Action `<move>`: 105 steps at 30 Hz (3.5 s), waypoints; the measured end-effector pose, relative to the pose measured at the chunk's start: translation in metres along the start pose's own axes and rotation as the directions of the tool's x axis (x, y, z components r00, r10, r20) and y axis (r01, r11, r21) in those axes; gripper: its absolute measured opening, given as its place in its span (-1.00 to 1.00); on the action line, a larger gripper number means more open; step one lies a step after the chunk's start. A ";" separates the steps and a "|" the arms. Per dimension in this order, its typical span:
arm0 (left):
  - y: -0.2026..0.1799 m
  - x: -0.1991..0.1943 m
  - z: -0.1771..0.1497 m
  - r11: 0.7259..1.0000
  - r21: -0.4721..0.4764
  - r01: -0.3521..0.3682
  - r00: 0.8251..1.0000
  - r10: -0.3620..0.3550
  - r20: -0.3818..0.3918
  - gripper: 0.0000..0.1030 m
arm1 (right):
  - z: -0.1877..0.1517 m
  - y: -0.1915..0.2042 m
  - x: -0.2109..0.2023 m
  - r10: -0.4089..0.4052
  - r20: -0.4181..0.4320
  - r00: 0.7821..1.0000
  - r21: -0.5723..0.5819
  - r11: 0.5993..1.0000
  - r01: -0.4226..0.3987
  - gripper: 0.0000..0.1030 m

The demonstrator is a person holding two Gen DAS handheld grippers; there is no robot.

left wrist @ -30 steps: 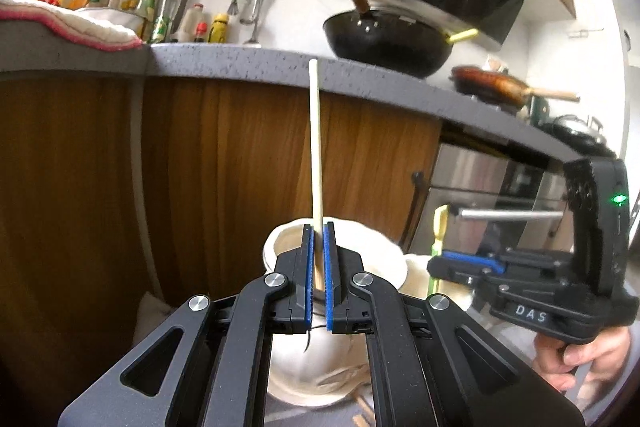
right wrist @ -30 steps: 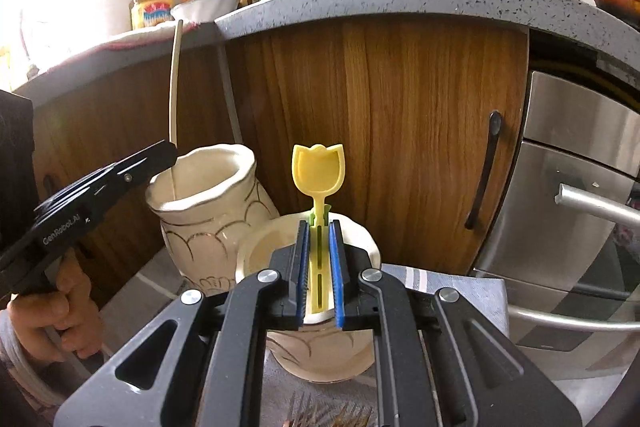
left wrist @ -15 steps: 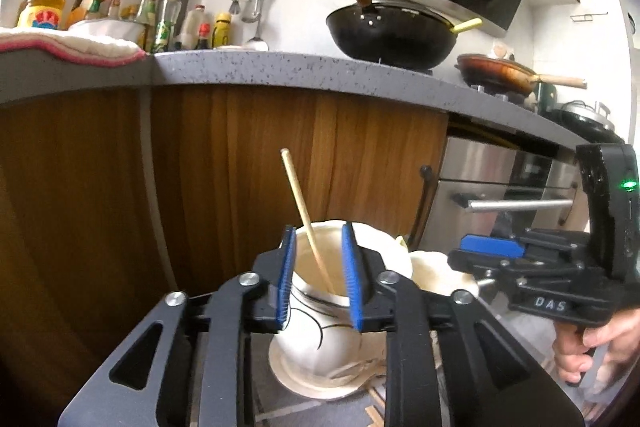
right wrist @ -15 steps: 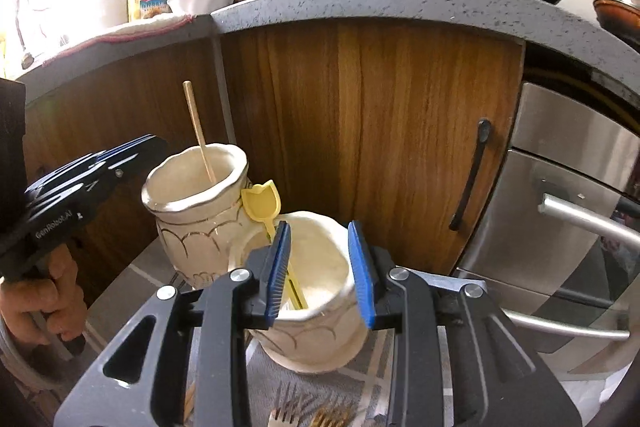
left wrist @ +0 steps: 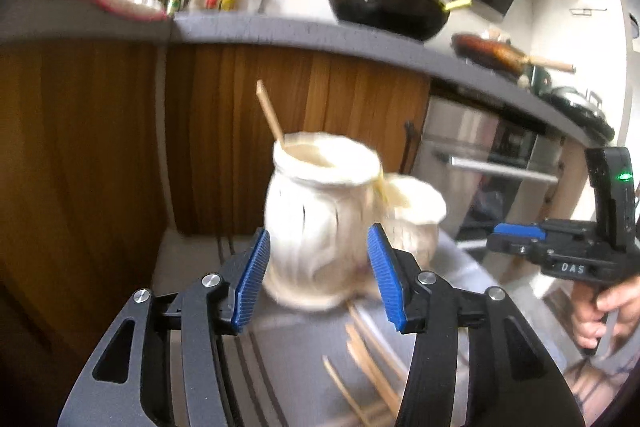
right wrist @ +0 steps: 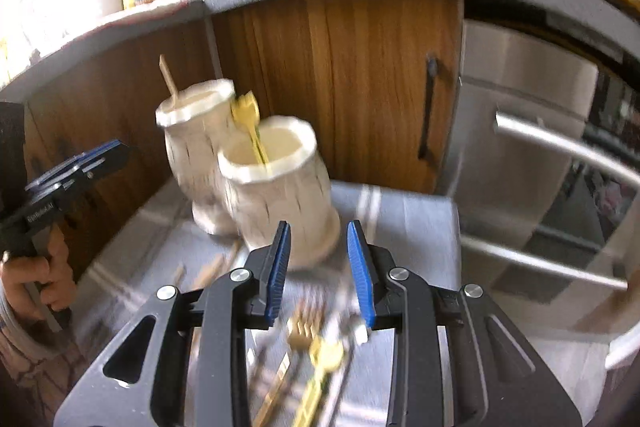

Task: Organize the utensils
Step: 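Move both tools back down to the utensils on the tablecloth, then grasp the second yellow utensil with right tool while left tool reaches another chopstick, then close left tool on the chopstick while right tool lifts the yellow utensil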

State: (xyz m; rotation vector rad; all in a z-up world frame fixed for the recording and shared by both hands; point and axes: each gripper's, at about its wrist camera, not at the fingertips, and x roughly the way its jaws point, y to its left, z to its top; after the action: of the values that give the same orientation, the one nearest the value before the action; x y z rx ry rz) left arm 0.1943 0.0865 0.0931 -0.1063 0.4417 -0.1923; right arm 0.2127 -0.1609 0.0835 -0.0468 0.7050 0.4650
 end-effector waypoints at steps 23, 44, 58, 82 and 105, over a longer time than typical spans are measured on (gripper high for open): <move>-0.050 0.019 -0.102 0.986 0.165 -0.017 0.920 0.080 -0.383 -0.46 | -0.080 0.016 0.006 0.005 -0.255 0.967 -0.063 0.998 -0.022 -0.63; -0.030 0.021 -0.089 0.975 0.209 0.077 0.862 0.040 -0.505 -0.77 | -0.062 -0.033 0.003 -0.057 -0.351 0.935 -0.032 0.998 0.049 -0.82; -0.025 0.024 -0.084 0.981 0.175 0.083 0.803 0.039 -0.595 -0.60 | -0.056 -0.035 0.028 -0.112 -0.470 0.876 -0.134 0.989 0.055 -0.82; 0.014 0.007 -0.064 0.997 -0.031 0.067 0.835 -0.073 -0.546 -1.00 | -0.016 -0.042 -0.007 0.014 -0.302 0.953 0.008 1.000 -0.012 -0.82; -0.029 0.023 -0.085 0.968 0.249 0.014 0.802 0.138 -0.581 -0.91 | -0.017 -0.028 -0.003 0.052 -0.267 0.962 -0.016 0.998 -0.059 -0.82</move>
State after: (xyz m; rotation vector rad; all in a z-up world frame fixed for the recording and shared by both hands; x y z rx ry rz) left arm 0.1730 0.0478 0.0110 0.2212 1.0499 -0.2119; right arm 0.2122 -0.1906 0.0687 -0.1139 0.9671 0.5268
